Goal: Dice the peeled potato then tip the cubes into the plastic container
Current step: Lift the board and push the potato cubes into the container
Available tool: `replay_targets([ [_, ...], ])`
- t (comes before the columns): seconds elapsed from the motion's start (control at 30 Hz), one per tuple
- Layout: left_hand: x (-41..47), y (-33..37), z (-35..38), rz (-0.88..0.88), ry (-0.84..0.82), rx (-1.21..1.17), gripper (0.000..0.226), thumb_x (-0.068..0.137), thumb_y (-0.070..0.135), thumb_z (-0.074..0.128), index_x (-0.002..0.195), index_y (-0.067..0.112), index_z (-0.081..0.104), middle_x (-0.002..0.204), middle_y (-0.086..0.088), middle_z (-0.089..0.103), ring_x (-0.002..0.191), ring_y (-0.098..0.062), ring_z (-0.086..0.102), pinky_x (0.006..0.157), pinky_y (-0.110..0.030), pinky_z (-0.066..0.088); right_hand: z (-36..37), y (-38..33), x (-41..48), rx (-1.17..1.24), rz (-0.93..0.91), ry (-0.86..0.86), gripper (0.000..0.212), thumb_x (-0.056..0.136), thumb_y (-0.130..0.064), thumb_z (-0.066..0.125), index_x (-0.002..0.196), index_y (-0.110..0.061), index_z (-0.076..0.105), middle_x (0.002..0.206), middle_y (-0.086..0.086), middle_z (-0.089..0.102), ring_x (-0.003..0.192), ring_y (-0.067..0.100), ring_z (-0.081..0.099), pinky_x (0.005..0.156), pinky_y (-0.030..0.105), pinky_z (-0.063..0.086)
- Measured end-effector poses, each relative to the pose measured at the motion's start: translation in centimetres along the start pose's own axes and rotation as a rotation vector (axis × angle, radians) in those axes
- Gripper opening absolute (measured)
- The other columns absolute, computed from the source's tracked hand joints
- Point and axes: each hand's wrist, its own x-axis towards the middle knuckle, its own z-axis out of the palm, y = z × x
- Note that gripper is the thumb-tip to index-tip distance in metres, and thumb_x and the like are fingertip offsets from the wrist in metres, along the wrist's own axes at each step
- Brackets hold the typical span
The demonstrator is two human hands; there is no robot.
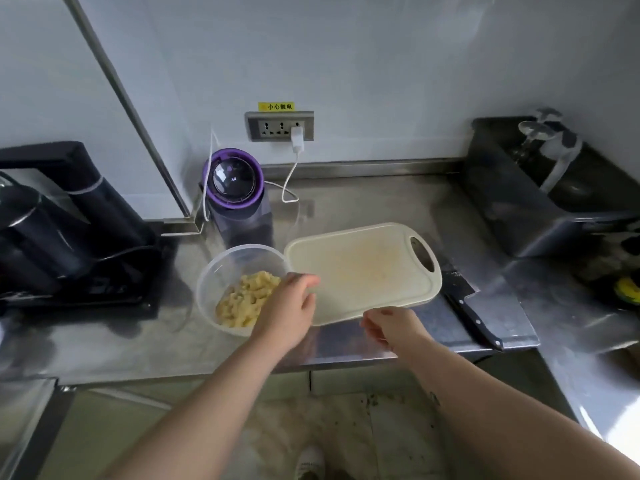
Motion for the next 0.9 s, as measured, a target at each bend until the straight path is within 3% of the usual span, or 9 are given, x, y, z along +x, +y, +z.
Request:
replay_targets([
  [0.13,1.2,0.7,4.2,0.071,-0.306,0.205,0.050,0.097,0.016,0.045,0.145,0.021,0.037,0.149,0.001,0.035,0.136,-0.019,0.035,0.110,-0.029,0.029,-7.0,1.0,0.6,-0.469,-0.130,0.325,0.029,0.092,-0.021,0.057,0.070,-0.004,0.063,0.066,0.007,0.059,0.064,0.021,0.051,0.058,0.030,0.038],
  [0.2,1.6,0.3,5.2,0.028,-0.402,0.335,0.055,0.098,0.021,0.042,0.150,0.026,0.024,0.158,0.001,0.019,0.143,-0.022,0.022,0.114,-0.034,0.024,-9.2,2.1,1.1,-0.638,-0.114,0.435,0.019,0.094,-0.027,0.054,0.093,-0.009,0.062,0.094,0.009,0.063,0.090,0.027,0.055,0.075,0.034,0.045],
  [0.27,1.9,-0.3,5.8,0.006,-0.478,0.439,0.056,0.100,0.026,0.039,0.152,0.027,0.017,0.161,0.002,0.007,0.145,-0.026,0.018,0.115,-0.038,0.026,-10.5,3.3,1.9,-0.798,-0.083,0.471,0.033,0.095,-0.025,0.052,0.126,-0.015,0.051,0.129,0.010,0.052,0.120,0.030,0.044,0.097,0.040,0.039],
  [0.33,2.1,-0.9,6.1,-0.001,-0.533,0.500,0.057,0.100,0.029,0.038,0.152,0.027,0.015,0.162,0.002,0.001,0.144,-0.028,0.021,0.113,-0.041,0.028,-11.1,3.9,2.7,-0.879,-0.052,0.465,0.046,0.096,-0.016,0.047,0.140,-0.016,0.037,0.140,0.011,0.042,0.129,0.031,0.037,0.104,0.041,0.034],
  [0.53,2.2,-2.3,6.7,-0.002,-0.574,0.600,0.057,0.100,0.030,0.037,0.152,0.028,0.015,0.161,0.000,-0.008,0.146,-0.031,0.009,0.116,-0.045,0.023,-11.8,4.8,4.6,-0.998,-0.063,0.496,0.050,0.092,0.000,0.040,0.140,-0.013,0.034,0.136,0.015,0.045,0.126,0.033,0.039,0.104,0.041,0.033],
  [0.63,2.0,-2.0,6.7,-0.004,-0.586,0.609,0.055,0.101,0.029,0.034,0.152,0.029,0.013,0.161,0.000,-0.010,0.147,-0.031,0.005,0.117,-0.046,0.019,-12.0,5.5,4.8,-1.008,0.026,0.509,0.040,0.094,-0.003,0.041,0.133,-0.006,0.035,0.136,0.018,0.043,0.127,0.035,0.040,0.103,0.042,0.036],
  [0.77,1.5,-1.9,6.3,0.010,-0.598,0.616,0.055,0.101,0.028,0.032,0.153,0.030,0.012,0.161,0.000,-0.011,0.147,-0.030,0.003,0.118,-0.046,0.016,-13.0,6.1,4.0,-0.844,0.075,0.553,0.037,0.097,-0.008,0.044,0.130,0.006,0.034,0.136,0.027,0.037,0.128,0.041,0.035,0.105,0.042,0.031],
  [0.9,0.3,-2.0,6.3,0.045,-0.607,0.649,0.055,0.101,0.028,0.033,0.153,0.031,0.013,0.161,-0.001,-0.010,0.148,-0.030,0.003,0.118,-0.048,0.013,-13.9,4.8,2.8,-0.732,-0.072,0.524,0.041,0.093,0.004,0.040,0.133,0.008,0.033,0.135,0.029,0.033,0.126,0.041,0.031,0.105,0.042,0.024],
])
